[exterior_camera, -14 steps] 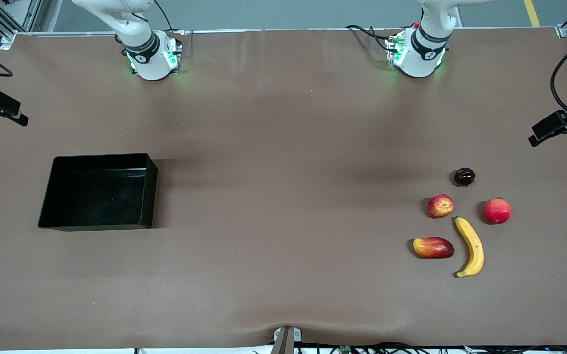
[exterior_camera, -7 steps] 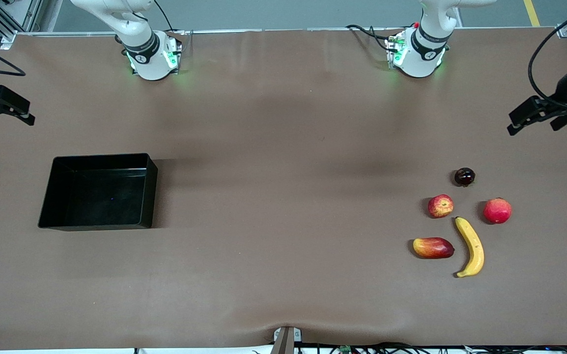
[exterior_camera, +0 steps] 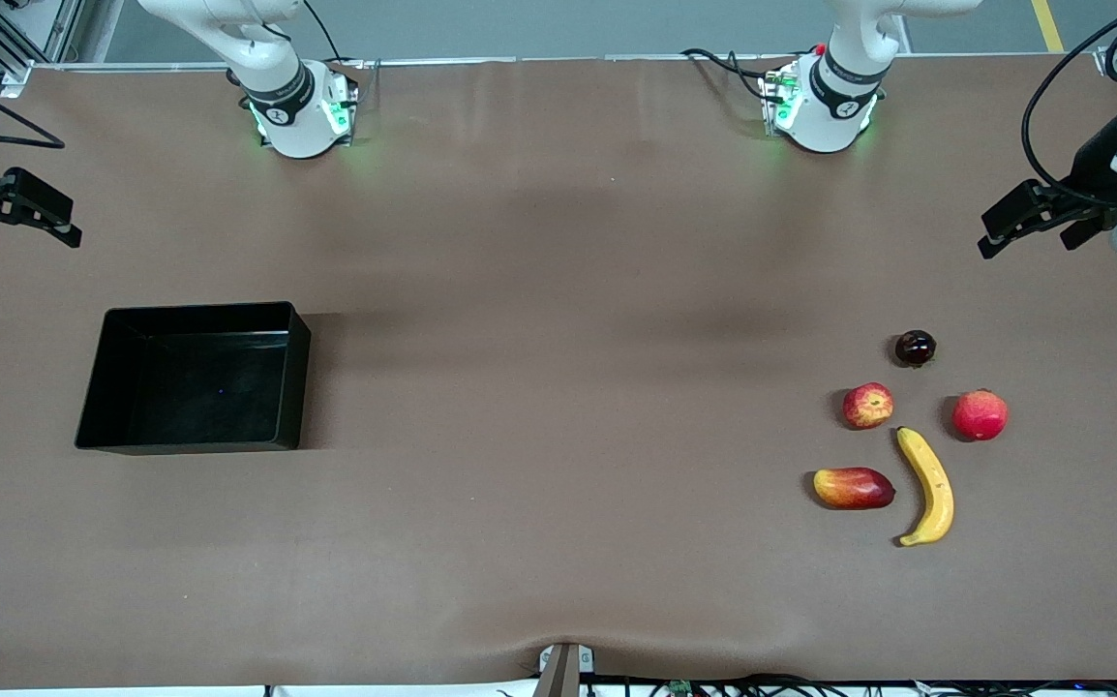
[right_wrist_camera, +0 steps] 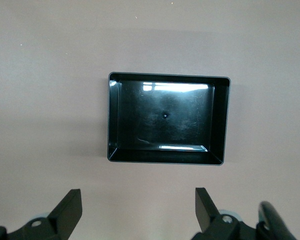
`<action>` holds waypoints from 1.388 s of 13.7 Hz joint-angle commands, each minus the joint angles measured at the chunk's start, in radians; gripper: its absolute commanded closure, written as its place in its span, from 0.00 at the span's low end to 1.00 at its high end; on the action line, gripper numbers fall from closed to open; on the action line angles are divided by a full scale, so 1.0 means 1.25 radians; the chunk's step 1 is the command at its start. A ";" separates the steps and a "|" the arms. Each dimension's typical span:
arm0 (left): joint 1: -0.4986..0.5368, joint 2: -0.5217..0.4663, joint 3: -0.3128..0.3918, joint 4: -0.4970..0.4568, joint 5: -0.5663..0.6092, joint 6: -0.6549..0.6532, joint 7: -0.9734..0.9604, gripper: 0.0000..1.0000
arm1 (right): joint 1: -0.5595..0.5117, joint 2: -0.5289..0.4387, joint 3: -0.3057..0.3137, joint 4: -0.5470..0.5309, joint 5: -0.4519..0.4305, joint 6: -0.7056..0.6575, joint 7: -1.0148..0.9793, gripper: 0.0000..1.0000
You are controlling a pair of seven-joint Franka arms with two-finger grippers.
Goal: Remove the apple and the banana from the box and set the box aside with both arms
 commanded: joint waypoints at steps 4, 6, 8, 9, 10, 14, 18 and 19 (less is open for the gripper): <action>0.005 -0.015 -0.028 -0.009 -0.004 -0.026 -0.014 0.00 | 0.007 -0.016 -0.004 -0.015 -0.010 0.004 0.005 0.00; 0.064 -0.012 -0.088 0.002 0.011 -0.037 -0.015 0.00 | 0.007 -0.016 -0.004 -0.015 -0.010 0.000 0.005 0.00; 0.115 -0.012 -0.147 0.002 0.011 -0.037 -0.016 0.00 | 0.007 -0.016 -0.004 -0.015 -0.010 -0.003 0.004 0.00; 0.133 -0.011 -0.162 0.002 0.012 -0.037 -0.016 0.00 | 0.006 -0.017 -0.004 -0.015 -0.010 -0.005 0.004 0.00; 0.146 -0.011 -0.179 0.002 0.012 -0.037 -0.016 0.00 | 0.005 -0.017 -0.005 -0.015 -0.010 -0.008 0.004 0.00; 0.150 0.001 -0.181 0.022 0.011 -0.039 -0.016 0.00 | 0.008 -0.026 -0.002 -0.015 -0.007 -0.008 0.004 0.00; 0.151 0.005 -0.178 0.034 0.012 -0.049 -0.005 0.00 | 0.008 -0.027 -0.002 -0.015 -0.007 -0.007 0.004 0.00; 0.150 0.006 -0.176 0.035 0.012 -0.056 -0.006 0.00 | 0.010 -0.025 -0.002 -0.015 -0.007 -0.006 0.004 0.00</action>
